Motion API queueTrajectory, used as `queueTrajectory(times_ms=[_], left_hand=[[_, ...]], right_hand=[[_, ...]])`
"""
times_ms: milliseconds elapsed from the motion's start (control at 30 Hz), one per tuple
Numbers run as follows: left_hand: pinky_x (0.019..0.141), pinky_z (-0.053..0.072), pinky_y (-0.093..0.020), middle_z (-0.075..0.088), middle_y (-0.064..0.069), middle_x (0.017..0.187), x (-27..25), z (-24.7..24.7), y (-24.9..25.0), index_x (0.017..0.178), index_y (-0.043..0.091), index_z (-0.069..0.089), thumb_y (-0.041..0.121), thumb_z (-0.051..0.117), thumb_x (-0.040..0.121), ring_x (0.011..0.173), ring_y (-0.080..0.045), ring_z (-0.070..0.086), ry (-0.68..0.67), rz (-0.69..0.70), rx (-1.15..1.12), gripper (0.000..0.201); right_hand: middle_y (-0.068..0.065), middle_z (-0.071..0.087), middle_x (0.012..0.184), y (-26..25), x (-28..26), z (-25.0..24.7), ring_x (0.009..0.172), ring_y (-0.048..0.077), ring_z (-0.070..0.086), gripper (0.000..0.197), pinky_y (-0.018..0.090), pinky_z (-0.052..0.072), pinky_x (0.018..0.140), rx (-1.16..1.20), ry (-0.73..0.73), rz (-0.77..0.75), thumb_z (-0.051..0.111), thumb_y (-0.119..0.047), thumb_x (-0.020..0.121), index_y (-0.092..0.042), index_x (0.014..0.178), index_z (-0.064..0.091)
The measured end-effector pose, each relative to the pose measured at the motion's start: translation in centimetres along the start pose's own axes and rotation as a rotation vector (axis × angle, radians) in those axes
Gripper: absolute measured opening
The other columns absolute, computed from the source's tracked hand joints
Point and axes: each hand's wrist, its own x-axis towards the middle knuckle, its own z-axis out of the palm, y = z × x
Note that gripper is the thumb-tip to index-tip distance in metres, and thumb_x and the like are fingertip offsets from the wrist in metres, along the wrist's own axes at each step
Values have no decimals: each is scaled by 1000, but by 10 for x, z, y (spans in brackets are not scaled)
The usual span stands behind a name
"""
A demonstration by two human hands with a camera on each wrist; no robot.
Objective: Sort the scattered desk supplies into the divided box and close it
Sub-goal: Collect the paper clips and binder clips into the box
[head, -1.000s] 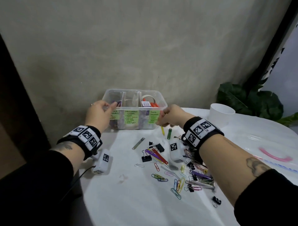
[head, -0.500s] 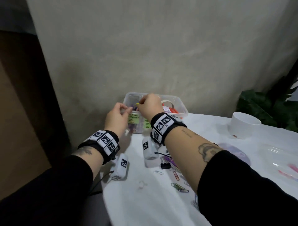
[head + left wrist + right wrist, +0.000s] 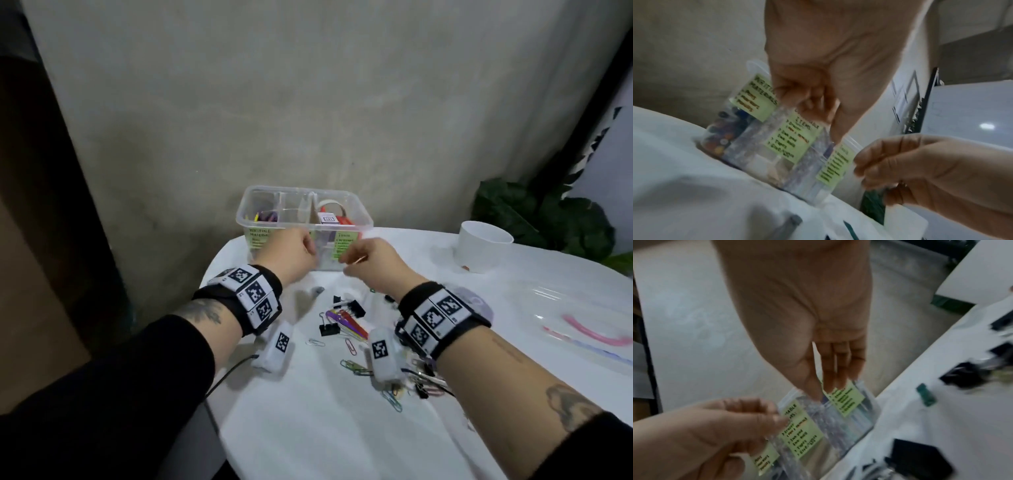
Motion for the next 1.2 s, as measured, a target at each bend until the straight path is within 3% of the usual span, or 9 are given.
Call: queueTrajectory(times_ms=[100, 200, 333, 567, 833, 933, 1000, 1100, 1200], left_hand=[[82, 49, -28, 66, 1, 107, -14, 23, 6, 116, 18, 61, 32, 78, 80, 95, -20, 62, -360, -62, 316, 42], [84, 48, -27, 64, -2, 121, -18, 39, 8, 131, 20, 56, 34, 79, 78, 103, -20, 61, -425, -55, 490, 59], [93, 51, -31, 65, -1, 125, -21, 45, 10, 119, 16, 65, 34, 74, 82, 110, -22, 62, -407, -53, 558, 42], [83, 51, -28, 68, 2, 105, -34, 63, 26, 105, 21, 69, 29, 78, 78, 97, -18, 64, -482, -32, 327, 30], [88, 56, -35, 67, 3, 112, -49, 88, 76, 111, 31, 64, 49, 71, 82, 84, -13, 61, -716, 91, 116, 34], [94, 47, -34, 59, 6, 121, -53, 75, 90, 125, 31, 55, 68, 74, 67, 102, -15, 56, -667, 111, 424, 71], [93, 46, -36, 59, 4, 119, -57, 66, 97, 137, 34, 41, 73, 78, 55, 102, -19, 54, -766, 68, 668, 98], [87, 49, -35, 58, 4, 85, -64, 66, 102, 142, 33, 28, 60, 88, 53, 86, -22, 56, -864, 36, 849, 110], [67, 48, -32, 62, 2, 81, -72, 77, 98, 135, 33, 27, 48, 93, 51, 76, -21, 59, -822, 49, 844, 107]], right_hand=[[-5, 59, 117, 19, -19, 4, 102, 14, 57, 49, 24, 45, 87, -332, -368, 79, 72, -3, 78, -32, 117, 68], [-9, 66, 116, 24, -28, 9, 95, 12, 62, 53, 29, 54, 85, -441, -444, 74, 73, -3, 73, -39, 112, 69], [-1, 69, 101, 19, -38, 3, 85, 17, 63, 23, 30, 53, 75, -412, -417, 46, 74, -5, 77, -20, 95, 72], [-5, 76, 92, 36, -61, -36, 75, 13, 64, 25, 37, 59, 78, -434, -540, 148, 78, -7, 67, -29, 77, 75], [2, 63, 87, 80, -98, -124, 73, 15, 56, 19, 22, 43, 59, -365, -33, 409, 61, -1, 87, -17, 87, 72], [5, 67, 105, 96, -123, -140, 90, 20, 61, 35, 31, 53, 77, -492, -133, 628, 66, -38, 90, -11, 112, 66], [6, 72, 104, 104, -136, -141, 91, 23, 69, 54, 39, 58, 85, -469, -181, 691, 67, -61, 80, -14, 106, 68], [13, 76, 90, 108, -143, -132, 71, 27, 73, 49, 50, 61, 80, -233, -178, 705, 79, -50, 74, -10, 99, 69], [13, 74, 84, 97, -143, -115, 62, 27, 69, 38, 46, 63, 74, -154, -190, 627, 81, -32, 79, -7, 105, 67]])
